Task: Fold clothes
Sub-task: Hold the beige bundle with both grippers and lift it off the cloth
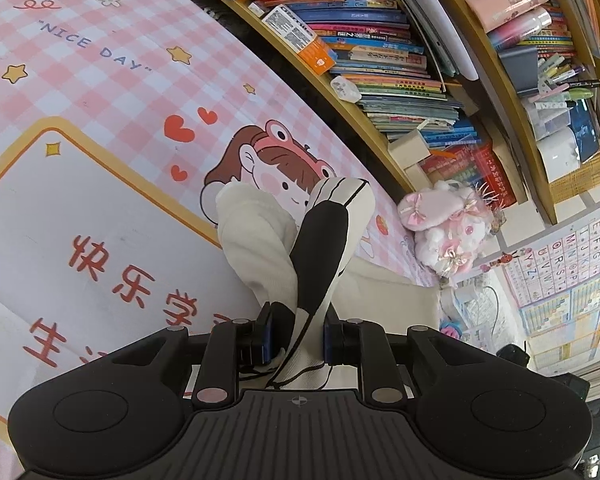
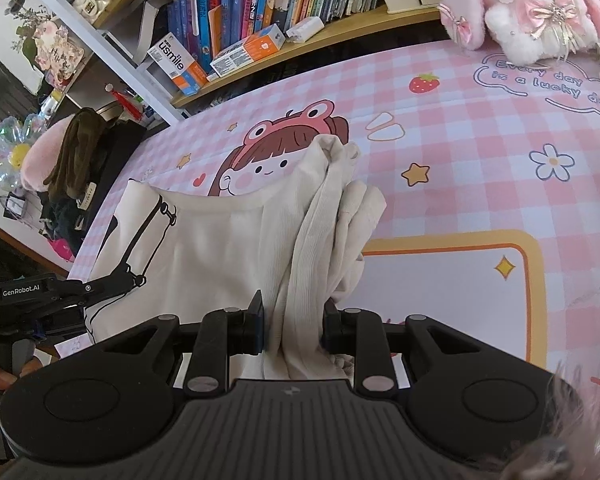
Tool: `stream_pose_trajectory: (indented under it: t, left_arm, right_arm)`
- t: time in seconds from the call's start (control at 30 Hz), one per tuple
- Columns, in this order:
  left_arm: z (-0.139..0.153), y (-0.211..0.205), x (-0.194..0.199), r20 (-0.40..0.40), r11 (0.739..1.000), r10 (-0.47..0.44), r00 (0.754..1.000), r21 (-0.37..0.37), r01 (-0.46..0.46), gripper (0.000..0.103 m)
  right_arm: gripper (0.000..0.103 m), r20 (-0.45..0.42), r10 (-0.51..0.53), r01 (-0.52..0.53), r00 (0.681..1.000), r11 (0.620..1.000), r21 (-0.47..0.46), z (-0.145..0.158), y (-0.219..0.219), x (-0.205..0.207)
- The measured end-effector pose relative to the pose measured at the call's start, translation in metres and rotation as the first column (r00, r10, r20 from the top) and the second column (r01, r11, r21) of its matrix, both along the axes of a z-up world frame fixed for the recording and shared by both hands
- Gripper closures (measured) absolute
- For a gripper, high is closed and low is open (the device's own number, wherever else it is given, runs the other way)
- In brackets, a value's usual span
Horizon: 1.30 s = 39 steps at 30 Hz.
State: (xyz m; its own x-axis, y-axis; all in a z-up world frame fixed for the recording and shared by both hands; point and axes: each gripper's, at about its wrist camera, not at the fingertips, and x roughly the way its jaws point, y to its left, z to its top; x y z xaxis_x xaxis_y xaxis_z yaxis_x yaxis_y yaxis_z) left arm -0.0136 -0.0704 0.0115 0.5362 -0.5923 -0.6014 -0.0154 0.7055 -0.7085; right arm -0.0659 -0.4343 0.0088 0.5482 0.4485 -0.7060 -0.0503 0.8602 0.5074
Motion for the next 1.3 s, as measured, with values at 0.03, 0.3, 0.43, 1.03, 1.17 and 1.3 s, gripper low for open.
stream_pose_trajectory:
  t: [0.03, 0.3, 0.43, 1.03, 1.17, 1.3]
  left_arm:
    - [0.0, -0.002, 0.0, 0.0, 1.0, -0.002, 1.0, 0.0, 0.002, 0.083]
    - [0.005, -0.016, 0.007, 0.002, 0.999, -0.044, 0.999, -0.004, 0.044, 0.083]
    - [0.004, -0.018, 0.012, 0.002, 0.998, -0.06, 0.998, -0.014, 0.06, 0.083]
    - [0.007, 0.014, 0.051, 0.018, 0.992, -0.067, 0.998, -0.105, 0.068, 0.083]
    - [0.008, 0.025, 0.065, 0.024, 0.99, -0.049, 0.999, -0.133, 0.052, 0.083]
    - [0.009, 0.036, 0.081, 0.034, 0.987, -0.03, 0.999, -0.156, 0.035, 0.083]
  right_arm:
    - [0.08, 0.001, -0.002, 0.002, 1.0, 1.0, 0.002, 0.0, -0.002, -0.001]
    - [0.08, -0.003, -0.045, 0.045, 0.999, 0.999, 0.011, 0.001, -0.014, -0.008]
    - [0.08, -0.007, -0.067, 0.067, 0.998, 0.998, 0.011, 0.0, -0.016, -0.01]
    - [0.08, 0.007, -0.126, 0.126, 0.992, 0.992, 0.004, 0.014, 0.009, 0.012]
    - [0.08, 0.017, -0.132, 0.132, 0.991, 0.991, 0.012, 0.02, 0.016, 0.026]
    - [0.08, 0.025, -0.137, 0.136, 0.99, 0.99, 0.022, 0.024, 0.023, 0.043]
